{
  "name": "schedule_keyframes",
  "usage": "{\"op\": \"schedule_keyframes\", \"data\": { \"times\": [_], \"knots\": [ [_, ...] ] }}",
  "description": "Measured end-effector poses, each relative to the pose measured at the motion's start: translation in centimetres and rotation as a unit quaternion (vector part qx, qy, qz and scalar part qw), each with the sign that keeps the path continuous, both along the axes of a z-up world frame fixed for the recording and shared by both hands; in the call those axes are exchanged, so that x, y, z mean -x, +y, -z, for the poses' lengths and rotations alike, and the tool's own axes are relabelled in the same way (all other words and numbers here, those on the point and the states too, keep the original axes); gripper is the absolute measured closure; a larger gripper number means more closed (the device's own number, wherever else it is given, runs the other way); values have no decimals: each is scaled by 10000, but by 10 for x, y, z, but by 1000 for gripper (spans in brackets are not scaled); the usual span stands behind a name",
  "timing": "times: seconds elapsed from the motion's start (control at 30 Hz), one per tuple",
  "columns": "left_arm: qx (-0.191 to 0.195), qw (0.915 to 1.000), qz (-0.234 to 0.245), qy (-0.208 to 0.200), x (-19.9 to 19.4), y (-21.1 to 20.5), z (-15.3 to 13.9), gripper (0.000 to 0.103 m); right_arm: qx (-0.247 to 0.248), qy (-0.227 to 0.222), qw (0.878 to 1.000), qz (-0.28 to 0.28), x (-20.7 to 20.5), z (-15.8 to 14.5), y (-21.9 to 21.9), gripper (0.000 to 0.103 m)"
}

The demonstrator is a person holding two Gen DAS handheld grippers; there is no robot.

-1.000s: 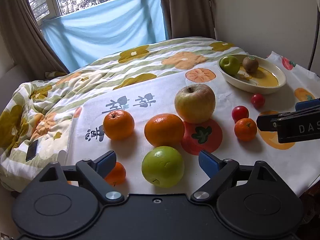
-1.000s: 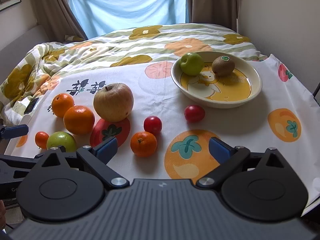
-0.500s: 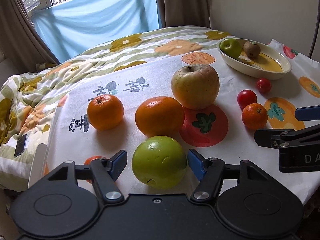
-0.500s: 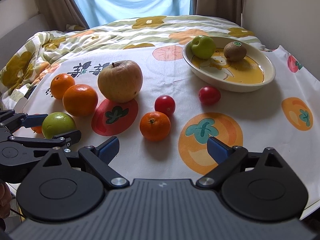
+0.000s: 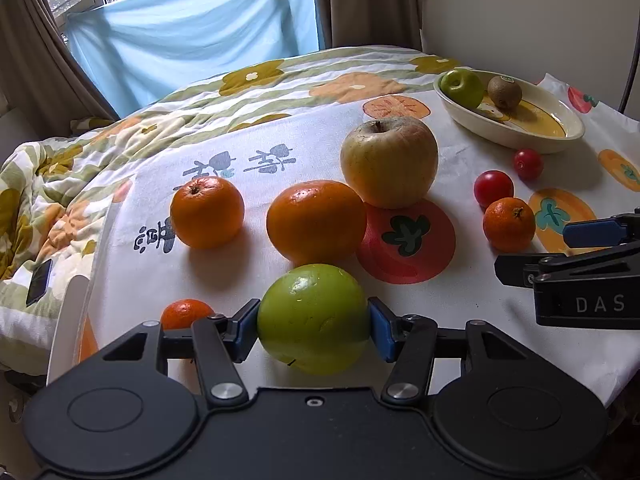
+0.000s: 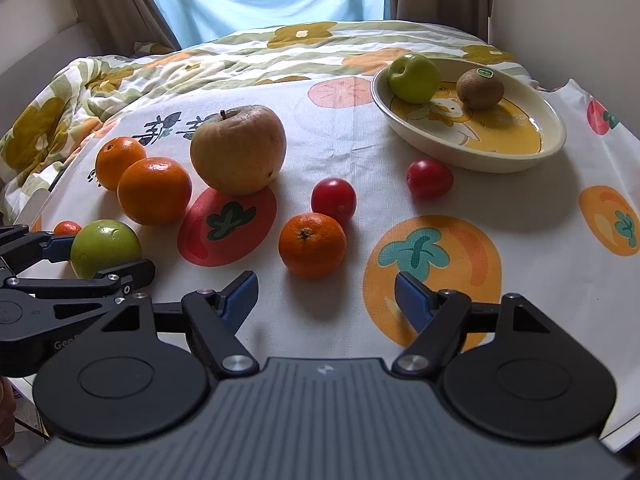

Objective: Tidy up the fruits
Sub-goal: 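Grasp the large green fruit with the left tool while the right tool grasps a mandarin, then carry the green fruit and mandarin to the duck bowl and lower them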

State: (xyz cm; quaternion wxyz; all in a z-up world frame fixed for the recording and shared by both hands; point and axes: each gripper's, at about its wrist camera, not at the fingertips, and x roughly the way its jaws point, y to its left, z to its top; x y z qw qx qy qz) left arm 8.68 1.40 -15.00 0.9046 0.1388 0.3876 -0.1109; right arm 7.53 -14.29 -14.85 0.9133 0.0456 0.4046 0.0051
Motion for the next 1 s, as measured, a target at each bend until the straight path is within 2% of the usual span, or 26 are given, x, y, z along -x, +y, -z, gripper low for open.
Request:
{"op": "schedule_keyframes", "data": {
  "times": [0.07, 0.4, 0.5, 0.53, 0.8, 1.0],
  "knots": [
    [-9, 10000, 10, -7, 1, 0, 0, 43, 20, 4, 10000, -49, -3, 2, 1, 21],
    [-19, 10000, 3, 18, 5, 1, 0, 43, 109, -120, 9998, -86, -21, 5, 6, 29],
    [17, 10000, -18, 48, 5, 1, -1, 43, 180, -127, 9996, -167, -23, 5, 8, 41],
    [30, 10000, -32, 52, 6, 1, -2, 43, 212, -124, 9995, -200, -24, 5, 9, 48],
    [124, 9999, -67, 1, 11, -4, -15, 43, 202, -105, 9990, -379, -21, -8, 10, 49],
    [182, 9998, -36, -97, 16, -15, -36, 43, 241, -153, 9987, -415, -17, -28, 8, 49]
  ]
}}
